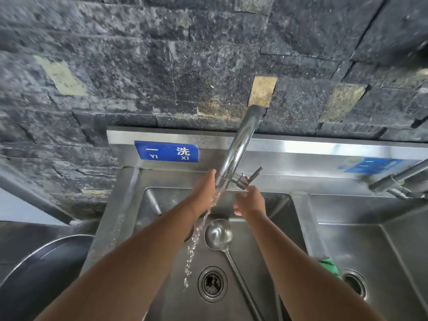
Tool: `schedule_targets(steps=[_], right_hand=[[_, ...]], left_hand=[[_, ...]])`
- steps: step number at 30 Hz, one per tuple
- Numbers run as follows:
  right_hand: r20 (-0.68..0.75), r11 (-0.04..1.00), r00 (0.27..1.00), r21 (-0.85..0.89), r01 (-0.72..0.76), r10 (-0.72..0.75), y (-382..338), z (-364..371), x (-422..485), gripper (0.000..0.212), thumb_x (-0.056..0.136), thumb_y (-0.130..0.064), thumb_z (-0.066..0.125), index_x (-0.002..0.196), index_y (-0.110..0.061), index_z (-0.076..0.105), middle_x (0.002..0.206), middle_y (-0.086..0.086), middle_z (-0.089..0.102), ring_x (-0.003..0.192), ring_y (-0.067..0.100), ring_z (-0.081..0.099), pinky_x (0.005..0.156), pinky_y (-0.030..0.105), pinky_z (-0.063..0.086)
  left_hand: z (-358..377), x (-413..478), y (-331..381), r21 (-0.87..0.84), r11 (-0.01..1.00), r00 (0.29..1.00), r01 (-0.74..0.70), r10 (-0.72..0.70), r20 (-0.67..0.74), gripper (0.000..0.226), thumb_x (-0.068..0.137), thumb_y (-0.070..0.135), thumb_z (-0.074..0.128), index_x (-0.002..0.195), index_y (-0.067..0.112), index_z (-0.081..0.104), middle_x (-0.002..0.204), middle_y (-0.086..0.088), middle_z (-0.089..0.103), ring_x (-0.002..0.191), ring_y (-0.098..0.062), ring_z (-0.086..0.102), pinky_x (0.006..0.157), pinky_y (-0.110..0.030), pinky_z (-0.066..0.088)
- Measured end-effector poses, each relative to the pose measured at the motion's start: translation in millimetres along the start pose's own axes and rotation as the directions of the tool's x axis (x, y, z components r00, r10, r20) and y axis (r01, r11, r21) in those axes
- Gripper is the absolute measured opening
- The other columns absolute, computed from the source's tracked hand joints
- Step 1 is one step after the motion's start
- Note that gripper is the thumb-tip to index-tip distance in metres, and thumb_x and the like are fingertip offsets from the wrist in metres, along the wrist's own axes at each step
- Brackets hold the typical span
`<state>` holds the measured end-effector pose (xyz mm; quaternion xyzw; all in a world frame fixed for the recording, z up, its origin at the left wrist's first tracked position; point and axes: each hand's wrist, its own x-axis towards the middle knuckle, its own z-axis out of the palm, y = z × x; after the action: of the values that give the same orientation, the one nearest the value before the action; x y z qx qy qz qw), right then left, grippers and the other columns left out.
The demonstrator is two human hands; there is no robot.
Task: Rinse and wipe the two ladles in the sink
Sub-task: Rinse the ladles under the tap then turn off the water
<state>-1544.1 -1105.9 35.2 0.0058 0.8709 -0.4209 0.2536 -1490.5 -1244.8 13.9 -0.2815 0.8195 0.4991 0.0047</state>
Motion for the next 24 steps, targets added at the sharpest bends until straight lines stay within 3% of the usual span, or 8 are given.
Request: schedule_targets(steps=[3, 6, 9, 12, 16, 18, 22, 24], right_hand=[[0.109, 0.998, 0.994, -0.062, 0.024, -0.017, 7, 12, -24, 0.021, 0.075, -0.023, 0.049, 0.090, -0.012, 0.058, 0.088, 0.013, 0.072, 0.085, 0.034, 0.071, 0.080, 0.049, 0.060], [0.262, 0.984, 0.963, -0.145, 0.103, -0.062, 16, 35, -61, 0.018, 0.082, -0.028, 0.054, 0.084, -0.013, 0.062, 0.085, 0.010, 0.070, 0.087, 0.034, 0.071, 0.076, 0.042, 0.061], [0.365, 0.940, 0.923, -0.256, 0.226, -0.123, 31, 66, -87, 0.028, 0.087, -0.033, 0.055, 0.095, -0.009, 0.067, 0.090, 0.014, 0.073, 0.087, 0.033, 0.071, 0.077, 0.043, 0.059], [0.408, 0.928, 0.907, -0.287, 0.237, -0.106, 51, 98, -96, 0.035, 0.093, -0.034, 0.058, 0.117, -0.009, 0.059, 0.104, 0.016, 0.071, 0.097, 0.035, 0.070, 0.082, 0.044, 0.057], [0.452, 0.955, 0.891, -0.249, 0.164, -0.036, 82, 141, -91, 0.018, 0.090, -0.032, 0.059, 0.099, -0.017, 0.063, 0.085, 0.007, 0.070, 0.077, 0.024, 0.069, 0.076, 0.039, 0.061], [0.459, 0.959, 0.888, -0.258, 0.121, 0.011, 98, 164, -81, 0.013, 0.090, -0.032, 0.060, 0.095, -0.020, 0.061, 0.088, 0.006, 0.067, 0.071, 0.020, 0.065, 0.073, 0.037, 0.059], [0.497, 0.958, 0.859, -0.287, 0.032, 0.120, 124, 215, -59, 0.027, 0.091, -0.037, 0.059, 0.104, -0.014, 0.058, 0.097, 0.010, 0.064, 0.091, 0.030, 0.068, 0.081, 0.036, 0.055], [0.488, 0.947, 0.863, -0.320, 0.037, 0.132, 135, 235, -50, 0.024, 0.090, -0.035, 0.059, 0.092, -0.011, 0.057, 0.081, 0.008, 0.061, 0.074, 0.027, 0.066, 0.069, 0.030, 0.051]], left_hand=[[-13, -37, -6, -0.054, 0.996, 0.995, 0.071, -0.074, -0.067, 0.033, 0.089, 0.035, 0.056, 0.107, 0.008, 0.061, 0.101, -0.018, 0.065, 0.098, -0.033, 0.063, 0.091, -0.044, 0.054], [-20, -75, -43, 0.037, 0.986, 0.985, 0.161, -0.158, -0.074, 0.038, 0.080, 0.028, 0.067, 0.105, -0.001, 0.063, 0.101, -0.027, 0.068, 0.097, -0.038, 0.067, 0.086, -0.050, 0.054], [-24, -117, -66, 0.009, 0.974, 0.968, 0.226, -0.223, -0.117, 0.060, 0.064, 0.049, 0.058, 0.102, 0.003, 0.065, 0.103, -0.017, 0.071, 0.097, -0.032, 0.068, 0.087, -0.047, 0.055], [-24, -146, -92, 0.019, 0.949, 0.945, 0.315, -0.311, -0.098, 0.048, 0.077, 0.039, 0.061, 0.113, 0.007, 0.065, 0.114, -0.013, 0.070, 0.108, -0.029, 0.065, 0.095, -0.043, 0.052], [-11, -154, -155, 0.033, 0.903, 0.897, 0.428, -0.420, -0.141, 0.033, 0.089, 0.027, 0.065, 0.115, 0.008, 0.064, 0.118, -0.010, 0.069, 0.109, -0.025, 0.064, 0.094, -0.035, 0.051], [-2, -154, -183, 0.032, 0.885, 0.880, 0.464, -0.457, -0.133, 0.031, 0.090, 0.021, 0.065, 0.117, 0.004, 0.061, 0.120, -0.013, 0.066, 0.110, -0.026, 0.061, 0.094, -0.033, 0.048], [14, -141, -237, 0.059, 0.848, 0.848, 0.527, -0.520, -0.103, 0.035, 0.085, 0.021, 0.067, 0.118, 0.010, 0.062, 0.120, -0.006, 0.066, 0.113, -0.024, 0.062, 0.092, -0.028, 0.048], [26, -131, -263, -0.043, 0.832, 0.829, 0.554, -0.555, -0.068, 0.038, 0.073, 0.019, 0.068, 0.107, 0.004, 0.064, 0.111, -0.014, 0.069, 0.106, -0.032, 0.065, 0.089, -0.035, 0.053]])
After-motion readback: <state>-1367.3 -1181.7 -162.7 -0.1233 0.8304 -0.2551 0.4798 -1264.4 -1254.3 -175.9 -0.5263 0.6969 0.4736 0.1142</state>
